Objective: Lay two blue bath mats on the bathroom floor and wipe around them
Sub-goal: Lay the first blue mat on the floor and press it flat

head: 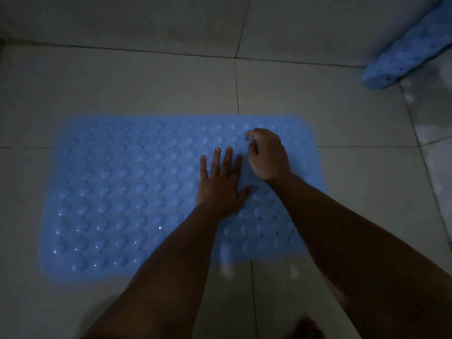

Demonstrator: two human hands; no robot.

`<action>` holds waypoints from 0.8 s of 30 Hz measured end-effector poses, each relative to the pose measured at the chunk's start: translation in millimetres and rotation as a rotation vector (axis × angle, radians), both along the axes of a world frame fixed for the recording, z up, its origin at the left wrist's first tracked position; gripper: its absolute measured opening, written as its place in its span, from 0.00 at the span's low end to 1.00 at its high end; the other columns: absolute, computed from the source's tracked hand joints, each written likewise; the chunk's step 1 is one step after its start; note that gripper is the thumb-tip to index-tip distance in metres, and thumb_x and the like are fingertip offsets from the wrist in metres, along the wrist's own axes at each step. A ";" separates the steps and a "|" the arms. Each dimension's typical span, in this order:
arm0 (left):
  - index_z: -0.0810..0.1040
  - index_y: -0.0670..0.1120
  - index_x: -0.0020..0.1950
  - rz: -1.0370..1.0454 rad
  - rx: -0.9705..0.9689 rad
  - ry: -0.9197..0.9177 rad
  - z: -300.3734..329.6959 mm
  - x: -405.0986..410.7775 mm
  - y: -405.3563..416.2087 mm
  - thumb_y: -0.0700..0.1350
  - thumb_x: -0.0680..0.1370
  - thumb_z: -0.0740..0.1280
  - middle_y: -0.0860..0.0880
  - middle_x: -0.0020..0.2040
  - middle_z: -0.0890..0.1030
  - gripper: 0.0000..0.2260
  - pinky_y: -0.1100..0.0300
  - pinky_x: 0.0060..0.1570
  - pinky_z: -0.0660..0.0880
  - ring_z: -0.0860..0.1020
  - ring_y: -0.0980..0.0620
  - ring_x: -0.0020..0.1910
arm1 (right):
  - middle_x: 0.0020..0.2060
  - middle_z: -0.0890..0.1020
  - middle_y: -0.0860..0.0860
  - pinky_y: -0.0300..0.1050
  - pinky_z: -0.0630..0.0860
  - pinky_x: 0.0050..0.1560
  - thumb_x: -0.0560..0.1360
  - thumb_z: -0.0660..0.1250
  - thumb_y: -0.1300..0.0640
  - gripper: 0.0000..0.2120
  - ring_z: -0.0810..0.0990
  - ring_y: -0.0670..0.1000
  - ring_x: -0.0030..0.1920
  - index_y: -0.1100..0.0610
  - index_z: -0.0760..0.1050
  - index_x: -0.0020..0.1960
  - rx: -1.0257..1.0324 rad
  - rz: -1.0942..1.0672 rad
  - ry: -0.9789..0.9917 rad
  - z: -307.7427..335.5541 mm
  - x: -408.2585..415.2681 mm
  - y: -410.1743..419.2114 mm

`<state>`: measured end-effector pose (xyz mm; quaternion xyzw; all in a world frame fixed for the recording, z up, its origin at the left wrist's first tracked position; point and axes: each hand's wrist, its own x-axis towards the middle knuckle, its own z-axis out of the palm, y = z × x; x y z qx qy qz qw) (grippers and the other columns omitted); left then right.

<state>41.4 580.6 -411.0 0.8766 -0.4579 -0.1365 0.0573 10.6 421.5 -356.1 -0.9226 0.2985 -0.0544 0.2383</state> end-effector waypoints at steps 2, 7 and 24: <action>0.47 0.49 0.85 0.012 -0.023 -0.037 -7.2 -3.5 1.3 0.72 0.81 0.44 0.44 0.85 0.44 0.40 0.32 0.78 0.41 0.39 0.39 0.83 | 0.59 0.81 0.55 0.58 0.77 0.61 0.79 0.59 0.56 0.16 0.77 0.59 0.63 0.56 0.80 0.62 -0.017 0.037 -0.031 -5.3 3.3 -5.3; 0.49 0.49 0.85 0.016 -0.058 -0.053 -6.3 -2.4 1.2 0.72 0.81 0.45 0.45 0.85 0.44 0.39 0.32 0.78 0.43 0.39 0.40 0.83 | 0.58 0.80 0.56 0.58 0.75 0.62 0.79 0.58 0.54 0.16 0.77 0.60 0.62 0.57 0.79 0.62 -0.048 0.104 -0.088 -15.0 9.4 -18.4; 0.65 0.50 0.81 0.016 -0.144 -0.027 43.2 45.6 32.6 0.63 0.80 0.46 0.44 0.81 0.64 0.33 0.31 0.78 0.50 0.56 0.39 0.82 | 0.55 0.82 0.55 0.55 0.76 0.63 0.79 0.57 0.49 0.19 0.78 0.60 0.61 0.57 0.81 0.59 -0.042 0.055 -0.177 15.6 22.9 24.6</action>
